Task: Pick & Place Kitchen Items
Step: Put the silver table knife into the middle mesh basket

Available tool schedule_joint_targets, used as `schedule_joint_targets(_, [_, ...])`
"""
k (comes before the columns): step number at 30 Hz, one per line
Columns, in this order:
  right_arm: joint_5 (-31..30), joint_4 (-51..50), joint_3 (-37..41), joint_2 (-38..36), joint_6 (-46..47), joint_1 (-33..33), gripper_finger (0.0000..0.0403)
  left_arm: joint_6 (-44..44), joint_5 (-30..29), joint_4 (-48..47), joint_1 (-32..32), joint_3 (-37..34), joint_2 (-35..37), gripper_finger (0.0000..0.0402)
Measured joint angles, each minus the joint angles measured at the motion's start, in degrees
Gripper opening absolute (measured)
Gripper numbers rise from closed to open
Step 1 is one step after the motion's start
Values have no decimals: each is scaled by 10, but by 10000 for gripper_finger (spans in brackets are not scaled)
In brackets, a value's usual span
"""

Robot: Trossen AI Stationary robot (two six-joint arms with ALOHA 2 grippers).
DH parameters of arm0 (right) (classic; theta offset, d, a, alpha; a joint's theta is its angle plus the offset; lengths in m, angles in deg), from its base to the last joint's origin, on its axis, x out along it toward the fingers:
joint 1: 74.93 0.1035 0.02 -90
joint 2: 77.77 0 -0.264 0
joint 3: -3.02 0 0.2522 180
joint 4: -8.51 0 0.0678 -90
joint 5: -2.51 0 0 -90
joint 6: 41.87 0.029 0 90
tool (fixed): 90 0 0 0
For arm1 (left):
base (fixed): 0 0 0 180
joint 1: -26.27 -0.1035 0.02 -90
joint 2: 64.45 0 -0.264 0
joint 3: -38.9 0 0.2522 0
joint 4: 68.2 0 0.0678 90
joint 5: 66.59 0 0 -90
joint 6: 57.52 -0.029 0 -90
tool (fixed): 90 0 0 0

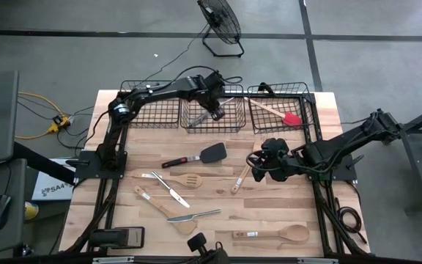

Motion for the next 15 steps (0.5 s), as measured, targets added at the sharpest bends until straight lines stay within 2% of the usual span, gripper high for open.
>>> schedule_joint_targets(15, [-3,4,0,0,-2,0,138,8,-5,-16,0,-1,-44,3])
